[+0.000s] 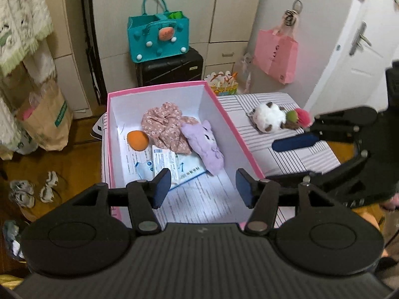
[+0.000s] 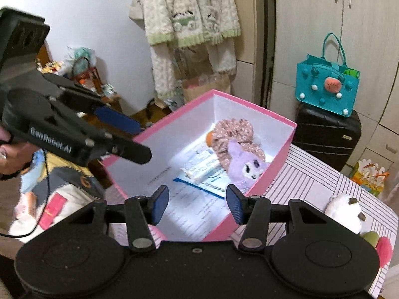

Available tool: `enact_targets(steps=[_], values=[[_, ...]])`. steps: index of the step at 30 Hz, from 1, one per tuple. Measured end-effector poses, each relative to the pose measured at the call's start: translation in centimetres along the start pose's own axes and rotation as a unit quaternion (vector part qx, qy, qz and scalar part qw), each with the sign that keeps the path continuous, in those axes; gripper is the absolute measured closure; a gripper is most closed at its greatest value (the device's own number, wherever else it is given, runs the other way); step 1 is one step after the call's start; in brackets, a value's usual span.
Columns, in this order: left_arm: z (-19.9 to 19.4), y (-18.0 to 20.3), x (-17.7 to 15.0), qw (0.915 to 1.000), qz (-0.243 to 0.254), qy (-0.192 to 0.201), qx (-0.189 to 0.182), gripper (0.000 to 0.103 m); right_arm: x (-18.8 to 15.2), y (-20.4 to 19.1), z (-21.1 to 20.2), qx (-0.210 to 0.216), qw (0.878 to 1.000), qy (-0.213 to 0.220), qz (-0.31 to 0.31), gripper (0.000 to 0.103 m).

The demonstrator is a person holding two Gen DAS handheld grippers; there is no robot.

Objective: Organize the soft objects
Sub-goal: 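Withdraw both tools toward the pom-poms beside the white sheep plush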

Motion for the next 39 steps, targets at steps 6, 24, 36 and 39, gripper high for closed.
enact_targets(steps=[6,24,36,39], values=[[-2.8,2.5,-1.0,0.9996,0.027,-0.008,-0.004,0.044,-0.6,-0.9,-2.8,0.021,1.000,0.006,0.005,0.046],[-4.5,11.3,-3.1,0.9921,0.120,-0.025,-0.025,0.041,-7.6,3.1,-10.6,-0.007,0.998,0.013,0.068,0.046],[-0.4,17.6,-2.4,0.9836,0.160,-0.049,-0.066,0.041,-11.6,9.0,-12.5,-0.037,0.993,0.005,0.108,0.046],[0.8,19.2,-1.6,0.9818,0.167,-0.045,-0.078,0.041,-11.9,10.2,-12.9,-0.047,0.994,0.009,0.100,0.046]])
Point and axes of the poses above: each gripper's, at about its wrist camera, not at the fingertips, and z roughly the way its jaws point, y to its right, x to its top, the point moved 9 cm from there along z, roughly the way its jaws point, and after that the axes turned 6 degrees about z, right-handed, at the moved point
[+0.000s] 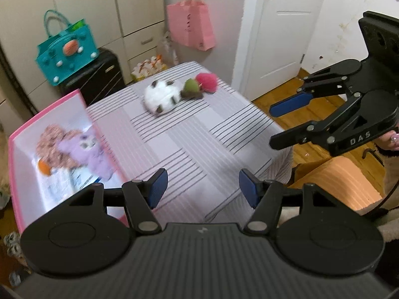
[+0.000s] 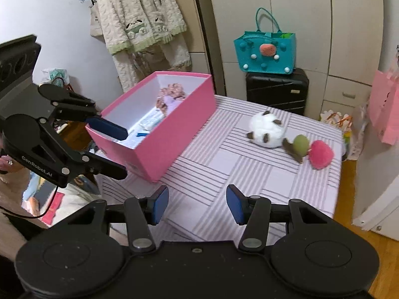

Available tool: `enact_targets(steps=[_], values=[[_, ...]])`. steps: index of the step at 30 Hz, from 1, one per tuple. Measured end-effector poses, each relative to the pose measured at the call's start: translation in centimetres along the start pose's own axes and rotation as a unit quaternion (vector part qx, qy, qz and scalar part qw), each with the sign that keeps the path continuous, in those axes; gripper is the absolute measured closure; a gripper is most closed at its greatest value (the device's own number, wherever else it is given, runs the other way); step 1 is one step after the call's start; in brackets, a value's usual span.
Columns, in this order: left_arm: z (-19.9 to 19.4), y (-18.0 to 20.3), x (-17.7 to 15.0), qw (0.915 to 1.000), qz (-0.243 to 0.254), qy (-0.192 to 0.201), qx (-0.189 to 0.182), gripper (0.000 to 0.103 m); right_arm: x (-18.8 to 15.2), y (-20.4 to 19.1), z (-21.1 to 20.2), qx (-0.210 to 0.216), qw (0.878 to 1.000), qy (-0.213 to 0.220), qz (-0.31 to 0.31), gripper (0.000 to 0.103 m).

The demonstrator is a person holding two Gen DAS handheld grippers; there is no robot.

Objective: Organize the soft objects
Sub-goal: 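Withdraw both tools toward the pom-poms beside the white sheep plush, then grasp the green pom-pom with the left gripper while the right grasps the pink pom-pom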

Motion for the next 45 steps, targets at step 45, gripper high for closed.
enact_targets(steps=[45], values=[[25.6,-1.6,14.4,0.9858,-0.072,0.123,0.088,0.069,2.4,21.8,13.4,-0.112,0.984,0.115,-0.080,0.032]])
Point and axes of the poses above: each gripper's, at about its wrist camera, not at the fingertips, and z roughly the way its jaws point, y to its right, x to its top, the point moved 9 cm from there along z, roughly the way its jaws point, and after that the axes turned 6 degrees about z, right-handed, at the moved point
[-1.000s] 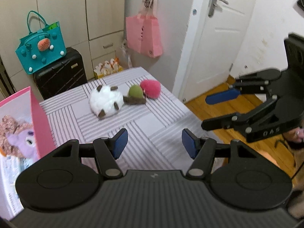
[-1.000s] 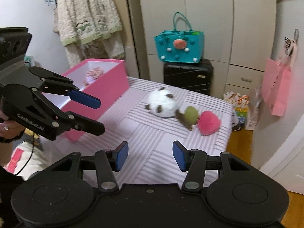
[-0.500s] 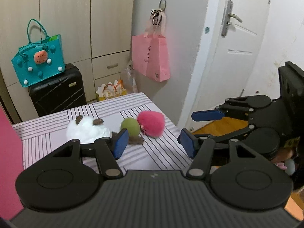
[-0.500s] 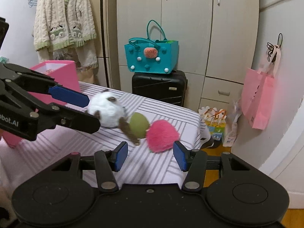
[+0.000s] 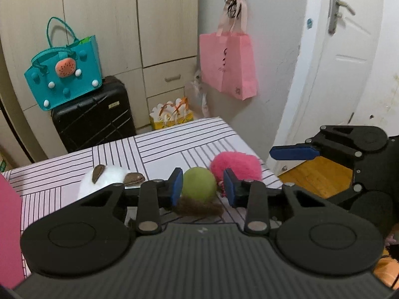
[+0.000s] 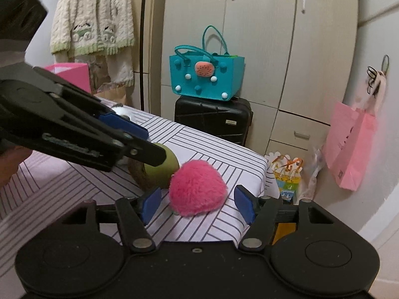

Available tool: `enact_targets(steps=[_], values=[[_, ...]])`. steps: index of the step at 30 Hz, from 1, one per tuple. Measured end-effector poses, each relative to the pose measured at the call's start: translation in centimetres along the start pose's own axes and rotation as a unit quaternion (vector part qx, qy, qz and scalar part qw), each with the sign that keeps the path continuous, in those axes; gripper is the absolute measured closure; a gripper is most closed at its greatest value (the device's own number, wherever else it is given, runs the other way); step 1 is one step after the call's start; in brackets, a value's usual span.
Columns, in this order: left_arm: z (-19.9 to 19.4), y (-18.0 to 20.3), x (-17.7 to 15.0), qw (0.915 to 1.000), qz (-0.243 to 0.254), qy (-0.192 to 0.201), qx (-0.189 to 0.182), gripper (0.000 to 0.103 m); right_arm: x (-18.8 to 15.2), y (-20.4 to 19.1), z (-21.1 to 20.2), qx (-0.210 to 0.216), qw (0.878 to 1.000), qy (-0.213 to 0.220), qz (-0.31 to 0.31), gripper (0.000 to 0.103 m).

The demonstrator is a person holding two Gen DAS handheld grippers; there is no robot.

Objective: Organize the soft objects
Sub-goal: 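Grasp the green pom-pom with the left gripper while the right grasps the pink pom-pom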

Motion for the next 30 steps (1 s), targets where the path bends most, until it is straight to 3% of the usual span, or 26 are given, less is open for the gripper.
enact_targets(steps=[9,16,19,30], values=[[2.5,-0.7,-0.3,0.9995,-0.016,-0.025,0.014,0.069,-0.2,0.5,2.4,0.013,1.000,-0.010,0.007,0.031],[2.9,-0.5,-1.0,0.9992,-0.015,-0.037,0.006,0.067,-0.4,0.9,2.8,0.050,0.996,-0.013,0.077,0.031],[3.1,-0.4,-1.0,0.9994,-0.007,-0.031,0.013,0.068,-0.7,0.8,3.0,0.034,0.997,-0.014,0.063,0.046],[3.0,0.1,-1.0,0.9995,0.008,-0.010,0.028,0.070,-0.9,0.4,2.2,0.019,0.997,-0.007,0.068,0.050]])
Point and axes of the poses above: each gripper's, at about its wrist camera, not at the fingertips, and z roughly the way its jaws point, y to its right, x to its top, the point moved 9 cm from there along z, roughly the way its jaws point, and after that the axes turned 6 degrees about z, right-handed, at the moved point
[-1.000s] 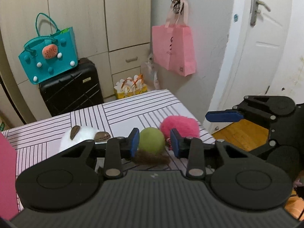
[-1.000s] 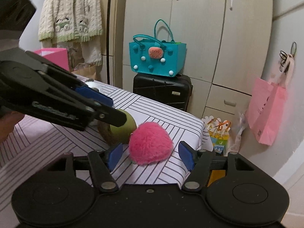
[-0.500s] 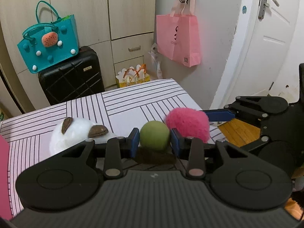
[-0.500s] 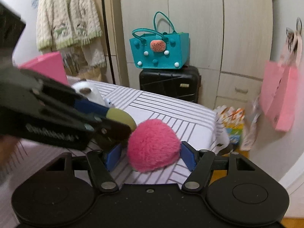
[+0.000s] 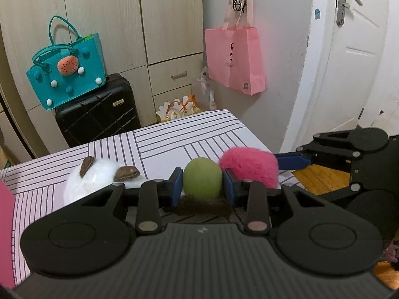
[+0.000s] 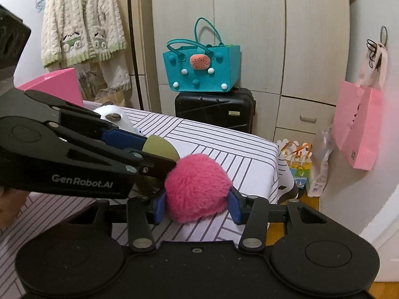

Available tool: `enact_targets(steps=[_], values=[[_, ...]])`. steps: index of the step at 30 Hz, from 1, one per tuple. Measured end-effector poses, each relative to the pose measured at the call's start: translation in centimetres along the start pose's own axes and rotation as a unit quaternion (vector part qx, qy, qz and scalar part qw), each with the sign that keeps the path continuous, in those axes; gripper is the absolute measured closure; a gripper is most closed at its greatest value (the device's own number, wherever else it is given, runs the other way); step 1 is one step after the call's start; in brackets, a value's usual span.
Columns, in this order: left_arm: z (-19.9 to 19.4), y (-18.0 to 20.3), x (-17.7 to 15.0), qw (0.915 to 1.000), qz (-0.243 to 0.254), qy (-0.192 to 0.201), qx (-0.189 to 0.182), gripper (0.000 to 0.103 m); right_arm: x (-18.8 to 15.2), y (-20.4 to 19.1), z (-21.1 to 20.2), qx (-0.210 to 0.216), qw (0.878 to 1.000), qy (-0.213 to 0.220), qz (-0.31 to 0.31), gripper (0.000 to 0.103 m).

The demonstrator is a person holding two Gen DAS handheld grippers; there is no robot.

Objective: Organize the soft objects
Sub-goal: 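Grasp the green pom-pom with the left gripper while the right grasps the pink pom-pom, then carry both pom-poms in the two grippers over the pink shoebox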

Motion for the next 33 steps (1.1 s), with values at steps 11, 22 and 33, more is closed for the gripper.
enact_targets(steps=[11,22,33], values=[[-1.9,0.5,-0.4,0.9989,-0.018,0.024,-0.036,0.070,-0.3,-0.2,-2.4,-0.006,0.999,0.006,0.039,0.050],[-5.5,1.4,-0.7,0.9974,-0.016,0.036,-0.060,0.070,-1.0,-1.5,-5.5,-0.021,0.998,-0.010,0.060,0.050],[-9.9,1.0,-3.7,0.9950,-0.018,0.002,-0.098,0.070,-3.3,-4.9,-8.2,0.000,0.993,-0.067,0.096,0.050]])
Point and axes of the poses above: each gripper's, at about its wrist camera, not at the fingertips, and z roughly the way its jaws point, y to its right, x to its top, the point moved 9 cm from there along z, roughly the way its jaws point, and after that the axes turned 6 degrees about z, right-handed, at the moved point
